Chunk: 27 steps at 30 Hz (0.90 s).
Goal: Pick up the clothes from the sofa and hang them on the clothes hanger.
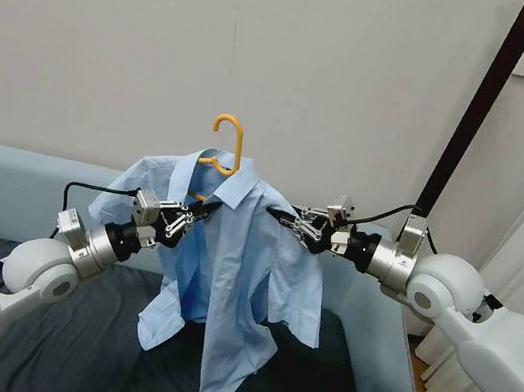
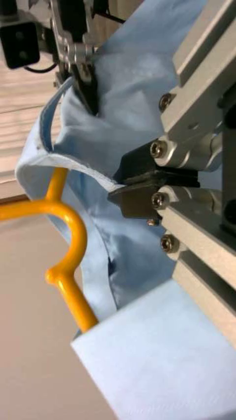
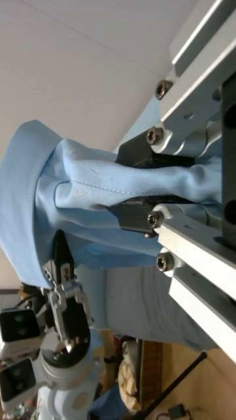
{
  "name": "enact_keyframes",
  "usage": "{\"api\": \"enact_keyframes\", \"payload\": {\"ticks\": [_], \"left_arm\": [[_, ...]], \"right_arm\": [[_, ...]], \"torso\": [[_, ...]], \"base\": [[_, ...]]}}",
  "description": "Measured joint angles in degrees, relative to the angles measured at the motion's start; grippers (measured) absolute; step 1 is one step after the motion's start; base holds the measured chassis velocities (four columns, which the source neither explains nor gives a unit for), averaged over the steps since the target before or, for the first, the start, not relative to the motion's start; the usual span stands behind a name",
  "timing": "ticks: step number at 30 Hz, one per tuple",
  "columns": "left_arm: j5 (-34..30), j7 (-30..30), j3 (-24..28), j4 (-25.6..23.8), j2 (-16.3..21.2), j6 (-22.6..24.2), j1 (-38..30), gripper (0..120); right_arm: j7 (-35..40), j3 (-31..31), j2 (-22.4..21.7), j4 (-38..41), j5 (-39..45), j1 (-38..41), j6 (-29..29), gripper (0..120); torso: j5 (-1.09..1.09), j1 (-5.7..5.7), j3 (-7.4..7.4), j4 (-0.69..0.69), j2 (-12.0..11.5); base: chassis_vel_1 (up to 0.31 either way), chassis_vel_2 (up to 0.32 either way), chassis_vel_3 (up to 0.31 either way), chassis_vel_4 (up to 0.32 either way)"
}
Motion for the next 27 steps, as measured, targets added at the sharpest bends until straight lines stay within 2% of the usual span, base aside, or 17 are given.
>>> {"api": "enact_keyframes", "payload": {"ticks": [15, 21, 24, 27], "left_arm": [[1.1, -1.5, -3.5, -0.4, 0.3, 0.2, 3.4, 0], [1.3, -3.0, -3.9, -1.5, 0.2, -0.9, 5.0, 0], [1.3, -5.5, -4.3, -2.0, -0.2, -2.5, 6.1, 14], [1.4, -6.8, -4.8, -2.1, -0.5, -3.2, 6.9, 20]], "right_arm": [[-0.7, 0.3, -1.0, 1.0, 2.2, -0.2, -0.2, 7], [1.3, 0.3, -1.0, 1.2, 3.5, -0.1, -0.4, 7], [5.4, 0.1, -1.1, 1.6, 5.8, 0.3, -0.9, 7], [6.5, 0.4, -1.3, 1.6, 6.9, 0.3, -1.2, 7]], "torso": [[0.00, 0.00, 0.00, 0.00, 0.0], [0.00, 0.00, 0.00, 0.00, 0.0], [0.00, 0.00, 0.00, 0.00, 0.0], [0.00, 0.00, 0.00, 0.01, 0.0]], "base": [[0.000, 0.000, 0.000, 0.000], [0.000, 0.000, 0.000, 0.000], [0.000, 0.000, 0.000, 0.000], [0.000, 0.000, 0.000, 0.000]]}}
